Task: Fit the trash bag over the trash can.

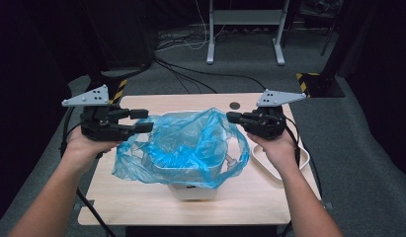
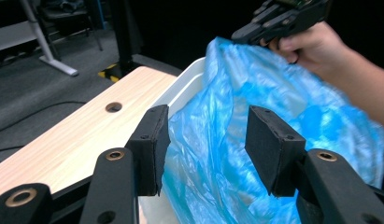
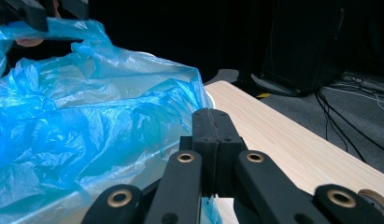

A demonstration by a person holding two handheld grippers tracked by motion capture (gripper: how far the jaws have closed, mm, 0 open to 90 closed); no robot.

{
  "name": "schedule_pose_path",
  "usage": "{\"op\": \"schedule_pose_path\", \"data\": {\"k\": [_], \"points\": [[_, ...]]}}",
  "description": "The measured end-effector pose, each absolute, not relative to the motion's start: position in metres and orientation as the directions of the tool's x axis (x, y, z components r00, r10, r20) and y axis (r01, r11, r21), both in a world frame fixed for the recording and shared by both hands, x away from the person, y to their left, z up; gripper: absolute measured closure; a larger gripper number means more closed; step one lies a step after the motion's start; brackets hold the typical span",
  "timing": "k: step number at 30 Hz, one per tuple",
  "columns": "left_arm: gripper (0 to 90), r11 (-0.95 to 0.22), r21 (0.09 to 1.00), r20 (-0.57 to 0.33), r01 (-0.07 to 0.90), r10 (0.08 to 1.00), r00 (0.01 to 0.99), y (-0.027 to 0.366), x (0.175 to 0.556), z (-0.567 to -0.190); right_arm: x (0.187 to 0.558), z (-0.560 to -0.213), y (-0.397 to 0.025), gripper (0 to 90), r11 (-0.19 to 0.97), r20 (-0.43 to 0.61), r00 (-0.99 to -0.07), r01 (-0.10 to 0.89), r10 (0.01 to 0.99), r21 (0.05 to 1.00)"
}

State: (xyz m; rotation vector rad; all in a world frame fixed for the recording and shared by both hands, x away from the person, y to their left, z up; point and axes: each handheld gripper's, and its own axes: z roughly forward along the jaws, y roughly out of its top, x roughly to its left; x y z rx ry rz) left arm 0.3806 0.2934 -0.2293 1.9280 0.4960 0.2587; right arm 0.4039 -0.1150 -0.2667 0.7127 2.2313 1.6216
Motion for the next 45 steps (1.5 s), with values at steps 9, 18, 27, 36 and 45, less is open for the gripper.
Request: {"op": "schedule_pose_path", "data": {"k": [9, 18, 27, 36, 45], "points": [[69.3, -0.365, 0.901, -0.037, 0.234, 0.474, 0.880, 0.289, 0.392, -0.244, 0.405, -0.268, -0.115, 89.8, 0.244, 0.055, -0.832, 0.224, 0.551, 0.944], [89.5, -0.333, 0.900, -0.062, 0.279, 0.537, 0.841, 0.291, 0.420, -0.257, 0.413, -0.273, -0.119, 89.9, 0.239, 0.059, -0.814, 0.238, 0.578, 0.942], [89.6, -0.279, 0.906, -0.114, 0.318, 0.561, 0.820, 0.285, 0.441, -0.273, 0.428, -0.282, -0.118, 89.9, 0.259, 0.043, -0.772, 0.264, 0.634, 0.929], [89.7, -0.303, 0.881, -0.118, 0.363, 0.602, 0.790, 0.283, 0.450, -0.288, 0.437, -0.290, -0.112, 90.0, 0.278, 0.011, -0.738, 0.267, 0.675, 0.923], [89.7, -0.311, 0.858, -0.163, 0.408, 0.589, 0.791, 0.286, 0.446, -0.316, 0.439, -0.321, -0.110, 90.0, 0.317, 0.058, -0.755, 0.343, 0.654, 0.884]]}}
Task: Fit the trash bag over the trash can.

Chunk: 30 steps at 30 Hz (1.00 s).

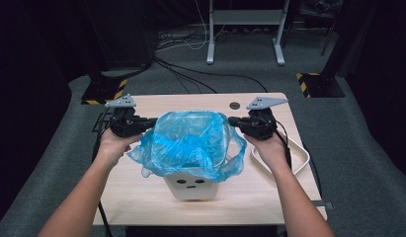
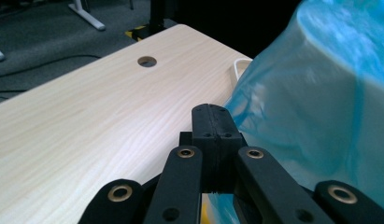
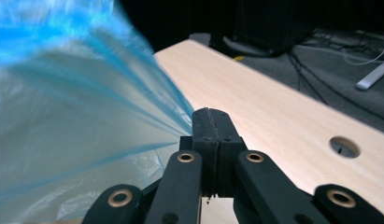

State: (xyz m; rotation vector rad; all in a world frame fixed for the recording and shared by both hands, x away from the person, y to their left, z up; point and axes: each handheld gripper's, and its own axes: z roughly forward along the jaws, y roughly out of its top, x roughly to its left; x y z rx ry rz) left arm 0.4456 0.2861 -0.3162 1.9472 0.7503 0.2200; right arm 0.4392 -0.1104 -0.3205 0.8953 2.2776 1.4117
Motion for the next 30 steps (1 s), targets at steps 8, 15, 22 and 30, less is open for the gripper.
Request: {"op": "schedule_pose_path", "data": {"k": [8, 15, 22, 30], "points": [[89.7, -0.325, 0.837, -0.190, 0.440, 0.581, 0.791, 0.289, 0.440, -0.338, 0.436, -0.341, -0.108, 90.0, 0.353, 0.067, -0.767, 0.369, 0.639, 0.860], [86.7, -0.313, 0.843, -0.201, 0.437, 0.570, 0.796, 0.294, 0.433, -0.342, 0.430, -0.342, -0.111, 81.2, 0.335, 0.074, -0.763, 0.366, 0.642, 0.868], [60.8, -0.263, 0.875, -0.186, 0.407, 0.593, 0.783, 0.312, 0.420, -0.327, 0.416, -0.330, -0.133, 67.6, 0.265, 0.095, -0.752, 0.344, 0.653, 0.901], [51.3, -0.217, 0.911, -0.159, 0.351, 0.599, 0.785, 0.338, 0.398, -0.305, 0.393, -0.311, -0.154, 64.5, 0.209, 0.115, -0.764, 0.313, 0.635, 0.926]]}}
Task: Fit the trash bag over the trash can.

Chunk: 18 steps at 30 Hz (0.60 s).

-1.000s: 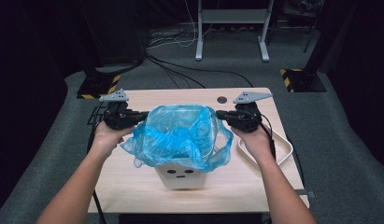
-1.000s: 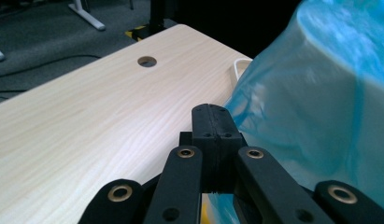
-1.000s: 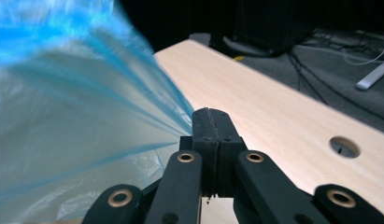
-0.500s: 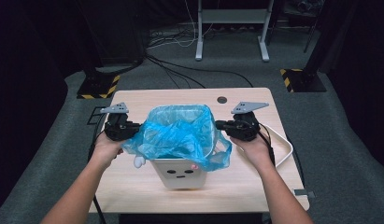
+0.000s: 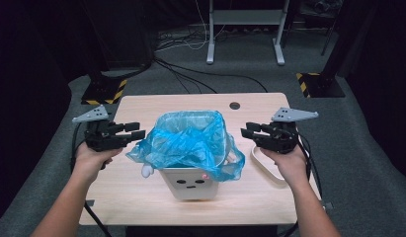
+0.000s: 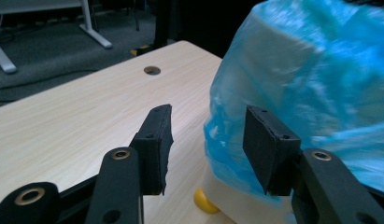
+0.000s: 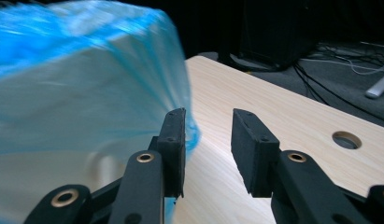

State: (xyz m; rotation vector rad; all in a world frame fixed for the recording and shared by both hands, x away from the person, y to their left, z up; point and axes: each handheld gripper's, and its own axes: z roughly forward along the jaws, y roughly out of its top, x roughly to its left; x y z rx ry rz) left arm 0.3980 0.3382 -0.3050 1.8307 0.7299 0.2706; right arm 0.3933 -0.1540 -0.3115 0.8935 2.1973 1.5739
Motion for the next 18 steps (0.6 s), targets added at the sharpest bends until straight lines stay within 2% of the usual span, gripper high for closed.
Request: {"op": "schedule_pose_path", "data": {"k": [4, 9, 18], "points": [[50.4, -0.206, 0.929, -0.138, 0.308, 0.579, 0.803, 0.346, 0.378, -0.290, 0.375, -0.301, -0.152, 62.6, 0.215, 0.112, -0.802, 0.288, 0.587, 0.933], [48.3, -0.210, 0.944, -0.117, 0.256, 0.510, 0.852, 0.346, 0.349, -0.272, 0.349, -0.290, -0.137, 60.1, 0.265, 0.077, -0.865, 0.235, 0.496, 0.935], [44.7, -0.254, 0.936, -0.124, 0.245, 0.415, 0.901, 0.326, 0.329, -0.282, 0.324, -0.286, -0.124, 54.5, 0.274, 0.089, -0.918, 0.206, 0.386, 0.940]]}}
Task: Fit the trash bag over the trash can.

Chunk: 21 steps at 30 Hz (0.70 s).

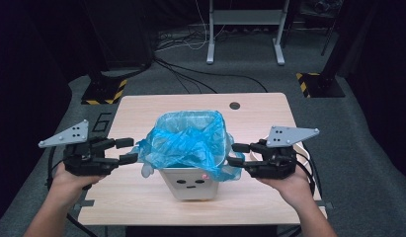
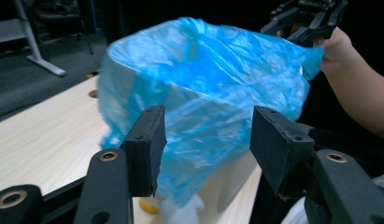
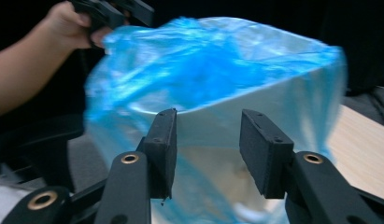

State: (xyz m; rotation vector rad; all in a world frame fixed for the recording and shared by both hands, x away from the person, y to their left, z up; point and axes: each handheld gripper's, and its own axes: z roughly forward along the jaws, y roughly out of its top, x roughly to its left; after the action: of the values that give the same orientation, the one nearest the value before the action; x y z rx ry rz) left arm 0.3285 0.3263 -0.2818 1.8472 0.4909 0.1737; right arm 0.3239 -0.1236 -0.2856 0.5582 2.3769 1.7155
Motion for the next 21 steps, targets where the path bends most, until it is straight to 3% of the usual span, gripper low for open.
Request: {"op": "schedule_pose_path", "data": {"k": [5, 11, 12, 16, 19, 21], "points": [[45.3, -0.277, 0.927, -0.129, 0.251, 0.393, 0.911, 0.319, 0.327, -0.291, 0.312, -0.289, -0.116, 47.9, 0.295, 0.094, -0.934, 0.203, 0.344, 0.934], [58.2, -0.289, 0.922, -0.145, 0.258, 0.361, 0.921, 0.315, 0.327, -0.298, 0.309, -0.299, -0.109, 44.1, 0.318, 0.096, -0.933, 0.213, 0.346, 0.924], [61.9, -0.295, 0.920, -0.143, 0.257, 0.356, 0.923, 0.314, 0.328, -0.299, 0.309, -0.300, -0.109, 45.8, 0.319, 0.094, -0.932, 0.213, 0.349, 0.923], [75.6, -0.311, 0.918, -0.134, 0.246, 0.341, 0.931, 0.310, 0.327, -0.301, 0.309, -0.302, -0.112, 69.1, 0.322, 0.088, -0.933, 0.208, 0.348, 0.924], [85.9, -0.318, 0.920, -0.122, 0.231, 0.327, 0.937, 0.308, 0.325, -0.300, 0.308, -0.303, -0.113, 81.1, 0.327, 0.082, -0.939, 0.198, 0.335, 0.924], [89.0, -0.322, 0.920, -0.121, 0.224, 0.312, 0.942, 0.308, 0.322, -0.299, 0.306, -0.302, -0.113, 88.0, 0.330, 0.067, -0.942, 0.181, 0.328, 0.926]]}}
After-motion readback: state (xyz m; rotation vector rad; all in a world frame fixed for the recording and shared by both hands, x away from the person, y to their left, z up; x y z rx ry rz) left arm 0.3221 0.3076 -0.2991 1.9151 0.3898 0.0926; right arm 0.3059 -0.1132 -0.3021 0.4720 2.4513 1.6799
